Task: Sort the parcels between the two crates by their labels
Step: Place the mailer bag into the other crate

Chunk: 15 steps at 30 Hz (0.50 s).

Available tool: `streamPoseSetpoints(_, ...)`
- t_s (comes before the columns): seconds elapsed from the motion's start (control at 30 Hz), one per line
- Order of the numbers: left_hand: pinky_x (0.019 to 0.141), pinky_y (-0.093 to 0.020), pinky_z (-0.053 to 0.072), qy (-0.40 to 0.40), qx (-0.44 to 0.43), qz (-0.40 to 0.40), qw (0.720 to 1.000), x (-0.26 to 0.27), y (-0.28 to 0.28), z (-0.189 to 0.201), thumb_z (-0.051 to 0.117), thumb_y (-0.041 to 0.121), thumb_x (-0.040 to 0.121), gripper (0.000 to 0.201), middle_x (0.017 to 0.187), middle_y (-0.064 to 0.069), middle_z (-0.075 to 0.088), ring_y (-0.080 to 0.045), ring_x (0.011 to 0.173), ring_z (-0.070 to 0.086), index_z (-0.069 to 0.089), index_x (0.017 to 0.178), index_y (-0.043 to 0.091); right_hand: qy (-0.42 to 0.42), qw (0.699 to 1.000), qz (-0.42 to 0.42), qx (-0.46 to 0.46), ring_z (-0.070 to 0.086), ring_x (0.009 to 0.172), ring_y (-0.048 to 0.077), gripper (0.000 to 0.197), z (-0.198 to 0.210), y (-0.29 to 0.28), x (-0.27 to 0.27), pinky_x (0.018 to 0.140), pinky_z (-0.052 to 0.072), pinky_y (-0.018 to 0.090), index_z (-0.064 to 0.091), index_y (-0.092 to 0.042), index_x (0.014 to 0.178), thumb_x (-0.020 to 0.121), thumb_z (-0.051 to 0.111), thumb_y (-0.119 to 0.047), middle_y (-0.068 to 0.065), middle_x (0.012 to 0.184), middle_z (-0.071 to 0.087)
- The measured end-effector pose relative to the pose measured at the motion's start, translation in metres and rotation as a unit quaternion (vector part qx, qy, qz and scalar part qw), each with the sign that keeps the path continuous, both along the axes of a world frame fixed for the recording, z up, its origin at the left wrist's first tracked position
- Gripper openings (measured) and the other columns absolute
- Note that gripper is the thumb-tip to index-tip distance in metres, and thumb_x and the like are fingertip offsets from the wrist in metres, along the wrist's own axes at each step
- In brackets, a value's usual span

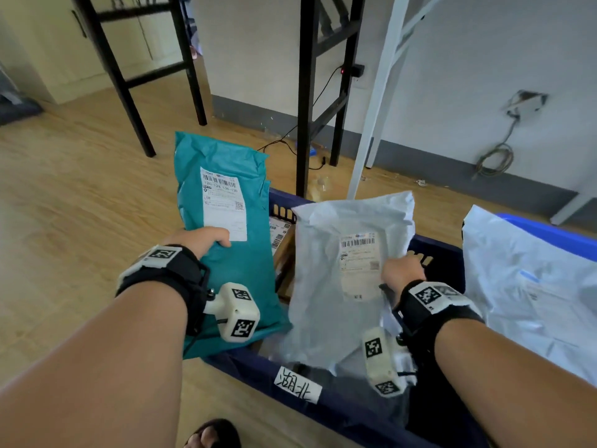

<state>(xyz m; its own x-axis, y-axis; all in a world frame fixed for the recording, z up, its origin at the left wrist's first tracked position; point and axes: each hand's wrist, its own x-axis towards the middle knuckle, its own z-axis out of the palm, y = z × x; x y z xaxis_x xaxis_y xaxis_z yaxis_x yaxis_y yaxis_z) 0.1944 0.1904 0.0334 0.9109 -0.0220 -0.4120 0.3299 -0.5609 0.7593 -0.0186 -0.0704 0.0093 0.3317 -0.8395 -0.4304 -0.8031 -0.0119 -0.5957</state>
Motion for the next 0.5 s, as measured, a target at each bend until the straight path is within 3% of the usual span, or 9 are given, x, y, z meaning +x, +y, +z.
streamPoseSetpoints(0.07,0.088,-0.040,0.054,0.010,0.034,-0.027,0.999,-0.011,-0.004,0.015,0.075,0.041,0.025,0.080,0.096,-0.004,0.068,-0.025,0.086,0.065,0.066,0.100,0.017,0.039,0.997,-0.012,-0.059,0.046,0.124,0.039,0.051,0.005,0.000,-0.015,0.100,0.039,0.042,0.029,0.007,0.139,0.094,0.046,-0.012,0.023,0.137,0.045)
streamPoseSetpoints(0.13,0.087,-0.038,0.054,0.009,0.040,-0.046,0.998,-0.021,-0.011,0.023,0.075,0.041,0.030,0.075,0.097,-0.005,0.066,-0.025,0.084,0.064,0.063,0.101,0.017,0.076,0.995,-0.016,-0.057,0.048,0.122,0.039,0.058,0.002,0.003,-0.023,0.099,0.041,0.045,0.017,0.006,0.141,0.094,0.045,-0.012,0.021,0.137,0.043)
streamPoseSetpoints(0.23,0.085,-0.040,0.056,0.010,0.030,-0.052,0.998,-0.030,-0.020,0.024,0.075,0.040,0.024,0.077,0.094,-0.004,0.069,-0.025,0.081,0.067,0.066,0.097,0.017,0.113,0.993,0.005,-0.043,0.046,0.125,0.037,0.059,-0.012,0.010,-0.022,0.102,0.041,0.042,0.013,0.008,0.144,0.095,0.042,-0.009,0.023,0.143,0.035)
streamPoseSetpoints(0.4,0.083,-0.038,0.057,0.018,0.038,-0.079,0.996,-0.034,-0.024,0.028,0.075,0.039,0.029,0.073,0.091,-0.003,0.067,-0.025,0.078,0.067,0.062,0.098,0.018,0.165,0.985,0.006,-0.059,0.039,0.131,0.034,0.052,-0.023,0.012,-0.025,0.099,0.035,0.038,0.022,0.007,0.142,0.097,0.043,-0.008,0.023,0.144,0.035)
streamPoseSetpoints(0.43,0.083,-0.038,0.056,0.015,0.044,-0.083,0.995,-0.033,-0.024,0.028,0.075,0.039,0.032,0.070,0.091,-0.003,0.066,-0.024,0.078,0.066,0.062,0.098,0.018,0.169,0.984,0.022,-0.059,0.037,0.133,0.033,0.049,-0.022,0.012,-0.027,0.097,0.034,0.038,0.026,0.004,0.143,0.098,0.042,-0.008,0.021,0.146,0.034)
streamPoseSetpoints(0.5,0.083,-0.036,0.055,0.016,0.051,-0.090,0.995,-0.030,-0.024,0.027,0.076,0.040,0.037,0.067,0.092,-0.003,0.065,-0.024,0.077,0.064,0.061,0.098,0.018,0.257,0.958,0.126,-0.032,0.041,0.131,0.032,0.042,-0.025,0.010,-0.028,0.100,0.034,0.040,0.039,-0.004,0.140,0.098,0.039,-0.009,0.016,0.144,0.041)
